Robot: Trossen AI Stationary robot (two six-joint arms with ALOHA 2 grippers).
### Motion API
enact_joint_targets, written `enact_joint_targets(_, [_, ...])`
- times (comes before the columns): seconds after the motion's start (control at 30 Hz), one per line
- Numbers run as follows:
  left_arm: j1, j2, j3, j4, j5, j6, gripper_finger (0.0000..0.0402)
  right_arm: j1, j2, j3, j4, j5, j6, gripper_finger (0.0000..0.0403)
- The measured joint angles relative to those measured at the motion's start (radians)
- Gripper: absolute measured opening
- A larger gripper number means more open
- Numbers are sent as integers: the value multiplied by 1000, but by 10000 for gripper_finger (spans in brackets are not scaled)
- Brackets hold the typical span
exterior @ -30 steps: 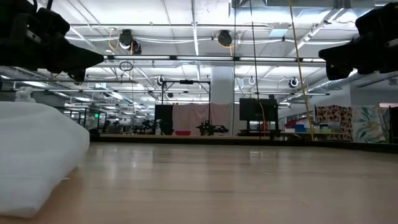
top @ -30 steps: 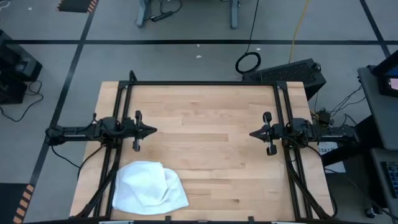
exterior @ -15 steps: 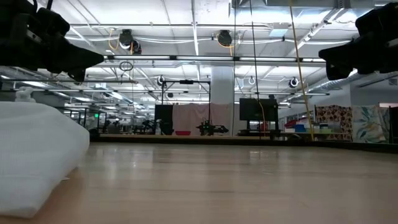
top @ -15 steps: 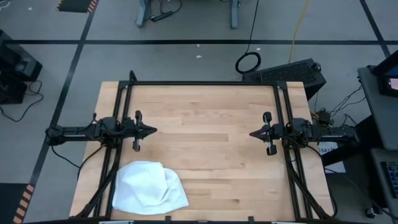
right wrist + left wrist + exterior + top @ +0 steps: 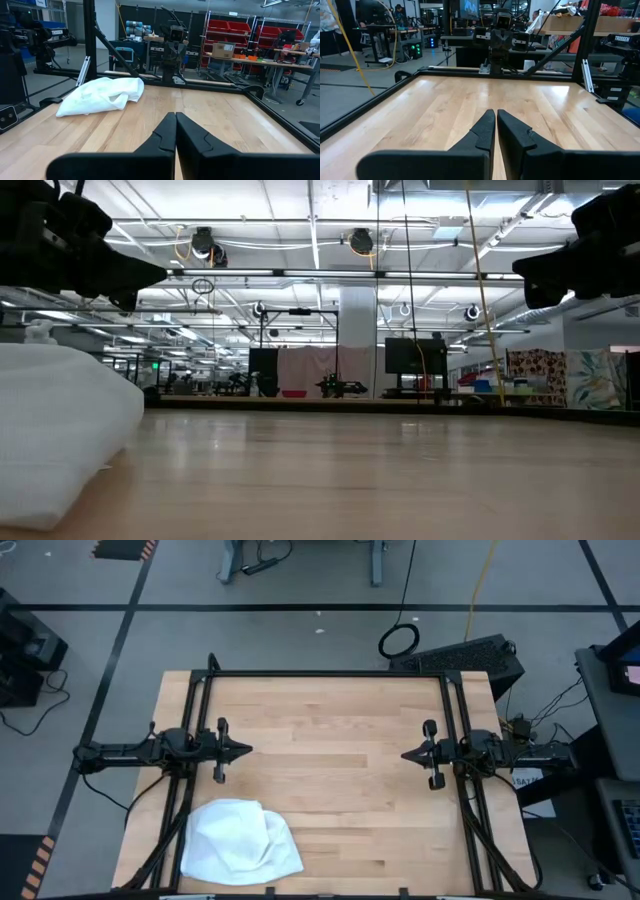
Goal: Roll towel
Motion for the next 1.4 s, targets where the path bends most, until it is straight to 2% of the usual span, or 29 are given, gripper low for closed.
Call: enact_joint_targets(1.4, [0, 0, 0, 14, -2, -2, 27, 0, 0, 0, 0, 0, 0, 0])
